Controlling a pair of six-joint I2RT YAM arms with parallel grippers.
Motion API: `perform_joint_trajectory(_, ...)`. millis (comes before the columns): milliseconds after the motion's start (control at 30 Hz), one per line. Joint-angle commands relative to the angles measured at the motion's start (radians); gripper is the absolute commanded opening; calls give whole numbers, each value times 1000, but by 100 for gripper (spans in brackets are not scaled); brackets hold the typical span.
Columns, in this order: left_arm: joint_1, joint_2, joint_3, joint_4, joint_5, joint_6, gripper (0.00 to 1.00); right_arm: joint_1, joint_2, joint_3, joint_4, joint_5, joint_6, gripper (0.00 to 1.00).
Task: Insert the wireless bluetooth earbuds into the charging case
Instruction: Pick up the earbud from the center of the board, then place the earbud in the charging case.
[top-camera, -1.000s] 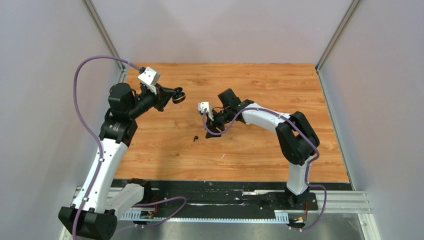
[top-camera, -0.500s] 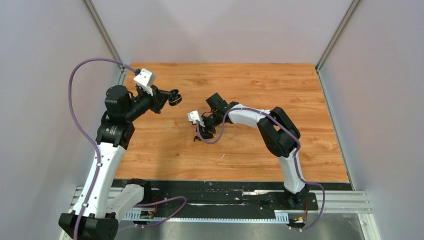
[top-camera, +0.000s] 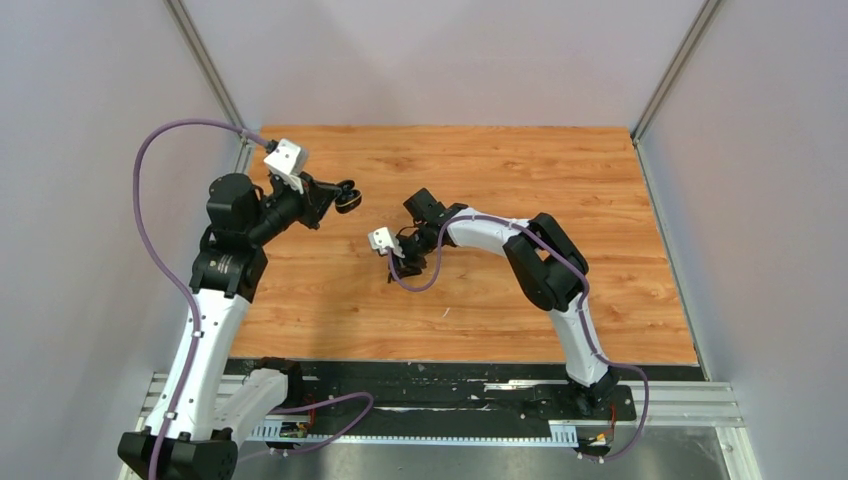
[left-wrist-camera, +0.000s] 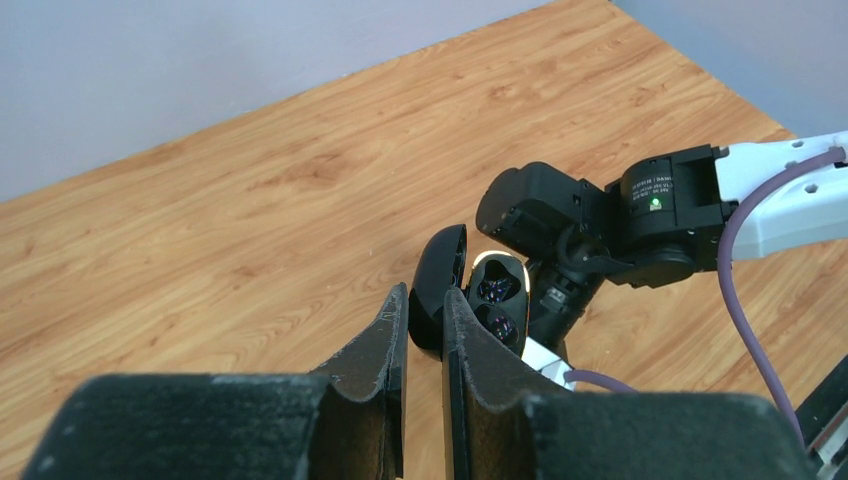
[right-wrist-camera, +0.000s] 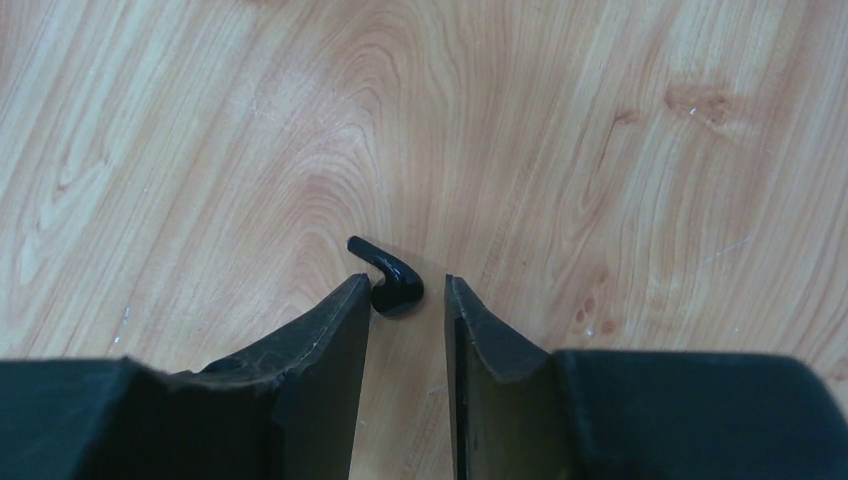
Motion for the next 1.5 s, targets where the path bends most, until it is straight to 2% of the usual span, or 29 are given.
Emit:
perform_joint_trajectory(0,8,-18,-10,25,9,-22,0,5,11,28,-34,-1,-54,33)
perform_joint_trajectory(233,9,-10,-23,53,19,-33,0,6,-5,18,-63,-22,-69,13)
perform_joint_trajectory(467,10,2,-30,70,30,-44,0,19,-9,30,-61,-5,-12,0)
perform_joint_trajectory(667,10,2,-36,66,18,-31,0,11,-95,15,-59,24,76,0)
perform_joint_trajectory(867,9,54,-43,96,-22,-1,0,-8,-282,-27,-50,112,216,0)
perform_joint_trajectory(1067,-5,148,-71,193,21,40,0,-31,-500,-66,-48,252,293,0)
perform_joint_trajectory(1233,-88,206,-58,228,0,121,0,-30,-637,-39,-47,408,337,0)
perform_joint_trajectory(1467,-192,253,-35,275,-42,158,0,2,-664,68,-42,619,451,0)
